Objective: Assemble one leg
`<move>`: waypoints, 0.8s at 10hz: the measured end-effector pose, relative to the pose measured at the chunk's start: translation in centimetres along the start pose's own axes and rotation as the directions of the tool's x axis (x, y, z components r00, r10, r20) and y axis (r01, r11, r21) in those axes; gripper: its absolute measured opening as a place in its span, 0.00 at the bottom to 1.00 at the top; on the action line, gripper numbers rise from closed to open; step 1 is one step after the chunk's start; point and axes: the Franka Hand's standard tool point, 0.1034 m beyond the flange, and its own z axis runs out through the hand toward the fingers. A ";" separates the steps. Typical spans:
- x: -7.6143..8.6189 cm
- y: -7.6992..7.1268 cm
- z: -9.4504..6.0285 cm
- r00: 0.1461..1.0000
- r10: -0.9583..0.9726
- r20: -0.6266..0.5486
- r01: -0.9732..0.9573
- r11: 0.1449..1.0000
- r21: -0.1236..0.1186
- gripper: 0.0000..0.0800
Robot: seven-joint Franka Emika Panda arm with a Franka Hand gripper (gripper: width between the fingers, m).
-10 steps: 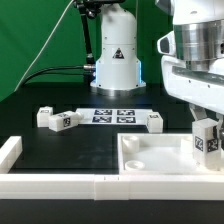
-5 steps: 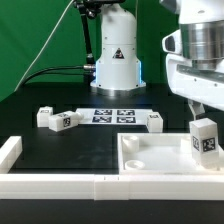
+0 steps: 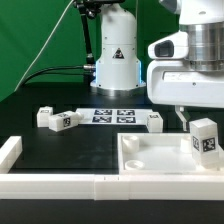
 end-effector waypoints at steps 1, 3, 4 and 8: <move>0.1 0.2 0.0 0.998 -0.066 -0.001 0.066 0.998 -0.001 0.81; 0.2 0.4 0.0 0.960 -0.278 -0.001 0.278 0.960 -0.002 0.81; 0.2 0.3 0.0 0.944 -0.331 -0.001 0.331 0.944 -0.001 0.81; 0.4 0.6 -0.1 0.846 -0.534 0.002 0.533 0.846 -0.012 0.80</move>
Offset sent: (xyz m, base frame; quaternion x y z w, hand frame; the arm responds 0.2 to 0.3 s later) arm -0.0013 0.0027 0.0036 0.0007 -0.0023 -0.1748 0.9846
